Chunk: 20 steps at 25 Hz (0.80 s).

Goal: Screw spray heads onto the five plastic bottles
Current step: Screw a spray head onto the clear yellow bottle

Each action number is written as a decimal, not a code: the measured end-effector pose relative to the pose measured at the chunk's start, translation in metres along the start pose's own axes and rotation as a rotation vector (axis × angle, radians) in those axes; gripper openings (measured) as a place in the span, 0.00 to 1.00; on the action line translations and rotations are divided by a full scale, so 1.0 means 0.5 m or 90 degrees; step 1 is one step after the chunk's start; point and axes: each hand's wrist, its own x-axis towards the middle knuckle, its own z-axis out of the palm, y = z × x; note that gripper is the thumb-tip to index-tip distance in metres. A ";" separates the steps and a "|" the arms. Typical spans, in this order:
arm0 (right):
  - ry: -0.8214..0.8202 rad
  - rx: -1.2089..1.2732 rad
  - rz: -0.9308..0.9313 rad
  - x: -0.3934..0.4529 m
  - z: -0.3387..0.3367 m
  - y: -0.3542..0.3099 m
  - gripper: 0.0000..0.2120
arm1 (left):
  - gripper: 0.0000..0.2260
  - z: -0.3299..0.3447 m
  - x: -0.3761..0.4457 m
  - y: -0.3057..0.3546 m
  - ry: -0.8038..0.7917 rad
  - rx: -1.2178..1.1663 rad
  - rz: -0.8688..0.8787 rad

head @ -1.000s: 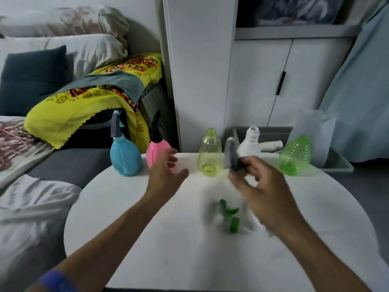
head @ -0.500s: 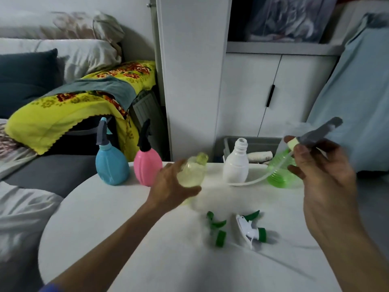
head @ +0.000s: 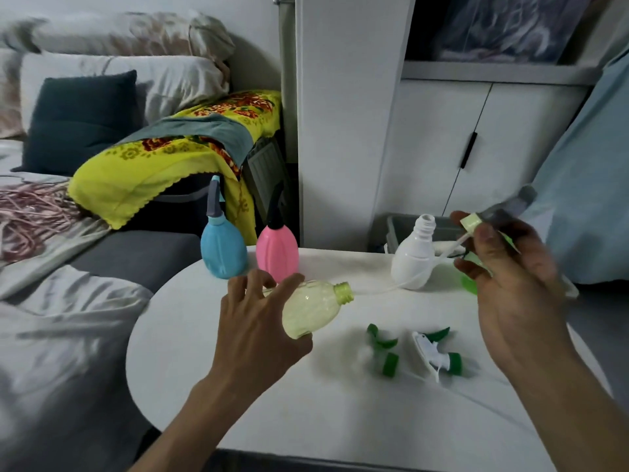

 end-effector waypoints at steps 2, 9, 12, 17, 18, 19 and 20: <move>-0.004 -0.003 0.009 -0.005 0.009 0.013 0.08 | 0.35 0.001 0.005 -0.001 0.012 -0.005 0.004; 0.041 0.042 -0.004 0.029 -0.026 -0.002 0.05 | 0.36 0.004 0.018 -0.003 -0.005 0.049 -0.026; 0.023 0.020 0.011 0.025 -0.030 0.008 0.04 | 0.36 0.006 0.019 0.001 -0.006 0.043 -0.024; 0.002 0.015 0.015 0.014 -0.018 0.007 0.08 | 0.34 0.003 0.019 0.011 0.014 0.000 0.003; 0.010 0.039 0.039 0.010 -0.013 0.011 0.09 | 0.34 0.002 0.018 0.014 0.018 -0.010 0.012; 0.021 0.064 0.074 0.004 -0.005 0.019 0.10 | 0.34 0.002 0.017 0.017 0.020 -0.019 0.020; 0.029 0.083 0.114 -0.005 0.006 0.031 0.12 | 0.34 0.003 0.016 0.020 0.022 -0.028 0.026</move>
